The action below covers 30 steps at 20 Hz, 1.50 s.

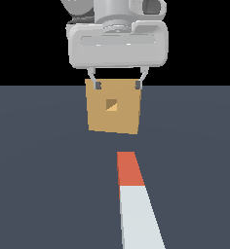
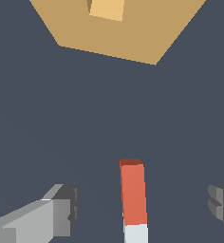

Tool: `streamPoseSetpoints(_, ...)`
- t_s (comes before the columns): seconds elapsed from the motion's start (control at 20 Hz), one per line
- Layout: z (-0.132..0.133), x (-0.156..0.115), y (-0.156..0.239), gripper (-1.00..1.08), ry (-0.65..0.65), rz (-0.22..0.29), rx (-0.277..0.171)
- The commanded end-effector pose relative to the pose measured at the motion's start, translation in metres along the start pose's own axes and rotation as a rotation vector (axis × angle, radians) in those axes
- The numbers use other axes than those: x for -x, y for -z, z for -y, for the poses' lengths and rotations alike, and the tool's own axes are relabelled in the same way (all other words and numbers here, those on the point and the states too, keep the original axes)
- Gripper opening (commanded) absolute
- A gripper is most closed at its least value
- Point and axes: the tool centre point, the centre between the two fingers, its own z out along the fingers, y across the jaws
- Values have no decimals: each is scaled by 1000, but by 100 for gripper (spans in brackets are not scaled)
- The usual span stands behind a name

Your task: Insert the peg into the horizontal hole in a box.

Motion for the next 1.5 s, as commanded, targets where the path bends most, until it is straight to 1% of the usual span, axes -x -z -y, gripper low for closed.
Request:
streamPoseSetpoints(0.0, 0, 0, 0, 100, 0, 0, 0)
streamPoseSetpoints(0.2, 0, 6, -4, 100, 2, 1, -1)
streamPoseSetpoints(0.45, -2, 28, -18, 100, 9, 3, -3)
streamPoseSetpoints(0.65, -5, 58, -38, 100, 18, 6, -6)
streamPoseSetpoints(1.1, -16, 142, -92, 100, 44, 14, -15)
streamPoseSetpoints(1.25, -20, 163, -105, 100, 51, 16, -17)
streamPoseSetpoints(1.45, -24, 181, -116, 100, 56, 18, -19)
